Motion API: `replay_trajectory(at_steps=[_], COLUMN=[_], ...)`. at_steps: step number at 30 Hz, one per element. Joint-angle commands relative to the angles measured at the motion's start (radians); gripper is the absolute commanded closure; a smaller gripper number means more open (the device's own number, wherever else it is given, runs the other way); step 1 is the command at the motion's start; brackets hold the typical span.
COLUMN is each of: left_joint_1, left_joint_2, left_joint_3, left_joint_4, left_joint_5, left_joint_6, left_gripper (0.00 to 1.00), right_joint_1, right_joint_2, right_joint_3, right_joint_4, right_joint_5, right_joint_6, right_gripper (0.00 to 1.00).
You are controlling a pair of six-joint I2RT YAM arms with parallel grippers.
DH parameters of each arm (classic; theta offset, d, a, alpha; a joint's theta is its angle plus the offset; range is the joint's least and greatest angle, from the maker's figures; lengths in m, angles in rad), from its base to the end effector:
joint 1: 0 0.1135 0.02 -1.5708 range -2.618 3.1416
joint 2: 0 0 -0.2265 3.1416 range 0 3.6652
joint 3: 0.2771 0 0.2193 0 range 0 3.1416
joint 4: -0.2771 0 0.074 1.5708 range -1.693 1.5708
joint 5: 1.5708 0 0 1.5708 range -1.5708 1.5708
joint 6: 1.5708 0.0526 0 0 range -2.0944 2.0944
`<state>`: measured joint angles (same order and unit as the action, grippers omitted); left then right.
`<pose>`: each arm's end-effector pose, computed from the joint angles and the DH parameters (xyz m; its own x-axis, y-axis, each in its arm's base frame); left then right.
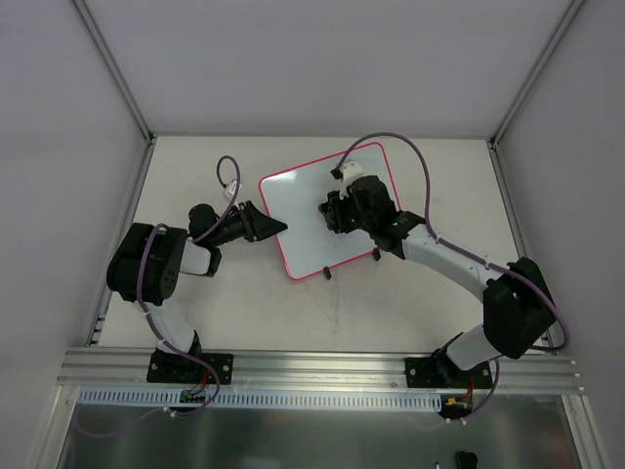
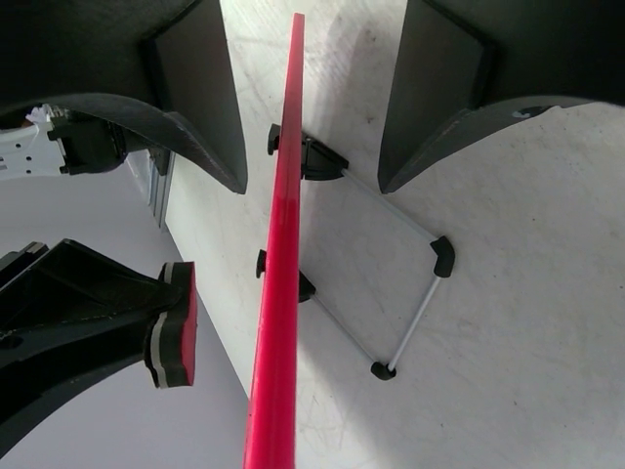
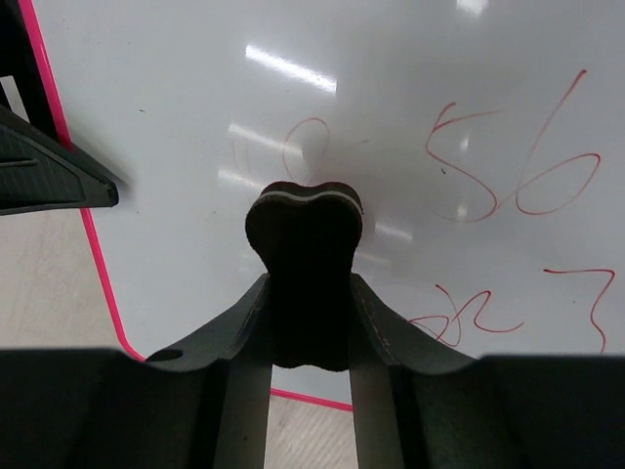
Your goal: Erase the whiteboard
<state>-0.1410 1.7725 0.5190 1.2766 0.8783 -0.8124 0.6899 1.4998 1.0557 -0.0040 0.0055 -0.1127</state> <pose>0.2871 -0.0816 0.1562 -0.6024 -0.3826 -0.7005 0.6023 0.3580 -0.7135 0.2580 0.2125 0.2481 -0.2609 -0.3611 -0.8953 -0.6662 0.7385 -0.1037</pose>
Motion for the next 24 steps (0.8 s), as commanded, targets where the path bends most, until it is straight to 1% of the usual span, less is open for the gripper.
replay_trajectory(at_steps=[1, 5, 15, 18, 20, 21, 24], left_joint_1=[-0.012, -0.012, -0.017, -0.017, -0.017, -0.017, -0.017], left_joint_2=[-0.01, 0.004, 0.008, 0.016, 0.018, 0.018, 0.022], left_joint_3=[0.026, 0.041, 0.041, 0.046, 0.044, 0.044, 0.047], left_joint_4=[0.405, 0.405, 0.405, 0.405, 0.405, 0.405, 0.405], left_joint_5=[0.05, 0.053, 0.065, 0.067, 0.067, 0.07, 0.073], left_joint_6=[0.044, 0.024, 0.016, 0.012, 0.013, 0.013, 0.012], left_gripper=[0.46, 0.5, 0.58, 0.64, 0.64, 0.67, 0.71], right_joint_1=[0.025, 0.042, 0.1, 0.121, 0.131, 0.138, 0.151], right_joint_2=[0.017, 0.046, 0.141, 0.168, 0.184, 0.191, 0.211], right_joint_3=[0.044, 0.047, 0.144, 0.17, 0.188, 0.191, 0.211], right_joint_4=[0.11, 0.147, 0.15, 0.147, 0.144, 0.142, 0.127], right_joint_5=[0.063, 0.054, 0.067, 0.105, 0.131, 0.137, 0.168], right_joint_6=[-0.047, -0.051, -0.077, -0.085, -0.088, -0.093, -0.093], right_gripper=[1.0, 1.0, 1.0, 1.0, 1.0, 1.0, 1.0])
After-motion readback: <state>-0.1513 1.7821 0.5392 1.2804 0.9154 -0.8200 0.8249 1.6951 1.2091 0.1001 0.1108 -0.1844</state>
